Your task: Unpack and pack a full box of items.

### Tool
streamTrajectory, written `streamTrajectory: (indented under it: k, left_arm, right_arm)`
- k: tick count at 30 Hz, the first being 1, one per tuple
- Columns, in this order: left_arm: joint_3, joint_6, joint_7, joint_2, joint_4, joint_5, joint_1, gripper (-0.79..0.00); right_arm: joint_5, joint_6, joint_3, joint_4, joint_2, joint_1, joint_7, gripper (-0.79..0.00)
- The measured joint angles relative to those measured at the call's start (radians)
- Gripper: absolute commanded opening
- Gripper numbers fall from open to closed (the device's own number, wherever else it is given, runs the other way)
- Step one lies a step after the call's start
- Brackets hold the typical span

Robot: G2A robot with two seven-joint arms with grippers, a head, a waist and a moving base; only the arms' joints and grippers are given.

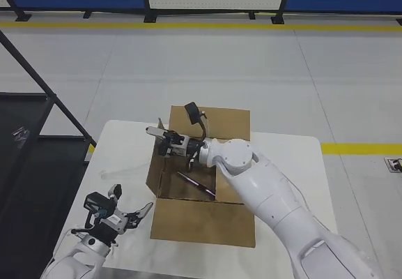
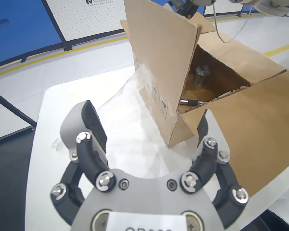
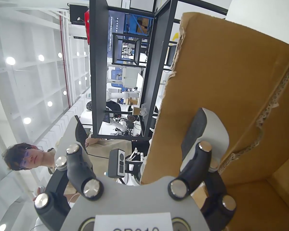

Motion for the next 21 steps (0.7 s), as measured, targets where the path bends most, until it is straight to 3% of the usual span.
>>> streamTrajectory:
  k: [7,21]
  left_arm:
    - [-0.026,0.057,0.000,-0.004,0.017,-0.061,-0.011,0.000]
    - [-0.075,0.033,0.011,0.000,0.024,-0.064,-0.029,0.000]
  right_arm:
    - [0.008,0.002,-0.029,0.056,-0.046,0.023,-0.012,0.000]
    - [0.033,-0.050,-0.053,0.186,-0.123,0.043,0.056,0.000]
